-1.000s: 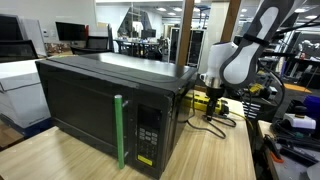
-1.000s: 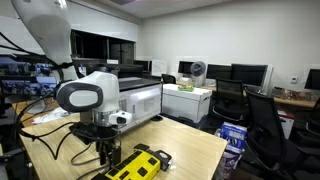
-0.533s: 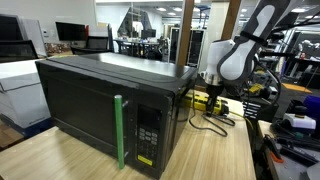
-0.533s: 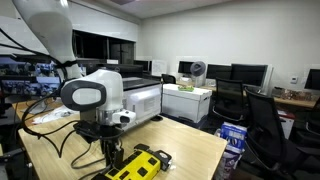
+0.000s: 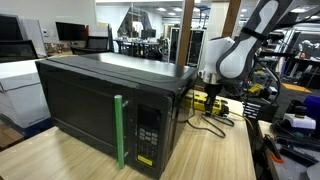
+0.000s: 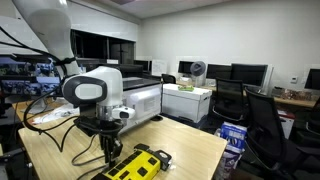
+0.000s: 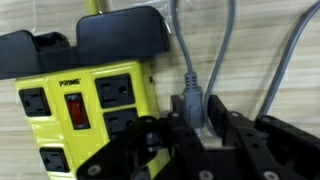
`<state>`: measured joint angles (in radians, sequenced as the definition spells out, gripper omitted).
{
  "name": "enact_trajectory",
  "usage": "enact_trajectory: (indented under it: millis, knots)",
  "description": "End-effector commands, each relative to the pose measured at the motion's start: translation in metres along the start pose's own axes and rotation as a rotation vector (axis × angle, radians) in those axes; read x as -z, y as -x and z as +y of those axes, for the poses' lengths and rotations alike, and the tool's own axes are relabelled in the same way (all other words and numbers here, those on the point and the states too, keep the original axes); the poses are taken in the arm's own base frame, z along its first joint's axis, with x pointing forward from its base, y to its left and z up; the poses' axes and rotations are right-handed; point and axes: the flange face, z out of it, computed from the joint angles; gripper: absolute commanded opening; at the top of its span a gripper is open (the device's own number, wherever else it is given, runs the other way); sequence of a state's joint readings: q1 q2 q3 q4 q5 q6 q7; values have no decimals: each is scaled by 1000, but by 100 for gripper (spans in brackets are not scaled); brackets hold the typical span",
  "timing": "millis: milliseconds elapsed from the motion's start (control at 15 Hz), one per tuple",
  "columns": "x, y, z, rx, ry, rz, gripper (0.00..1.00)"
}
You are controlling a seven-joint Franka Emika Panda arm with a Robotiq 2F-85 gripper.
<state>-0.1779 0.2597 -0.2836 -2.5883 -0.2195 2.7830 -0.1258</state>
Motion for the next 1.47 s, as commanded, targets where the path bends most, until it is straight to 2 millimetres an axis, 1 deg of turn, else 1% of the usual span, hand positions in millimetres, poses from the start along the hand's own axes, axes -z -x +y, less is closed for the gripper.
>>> enact_trajectory:
  millis: [0,67,200,333,467,533,600,800,1000,1133,1400]
  knots:
    - [38,3,-8,-5,30,-5,8]
    - [53,1,-8,-3,44,0,8]
    - [68,-4,-6,-6,63,0,8]
    - [79,-5,0,-13,76,-10,8]
    - [83,-3,3,5,51,-45,8]
    - [80,1,2,43,30,-72,58]
    - [78,5,2,85,14,-88,59]
    - [70,14,5,174,15,-85,78]
    - [64,18,9,203,9,-96,96]
    - [61,22,12,211,1,-104,100]
    - [53,30,14,218,-8,-124,100]
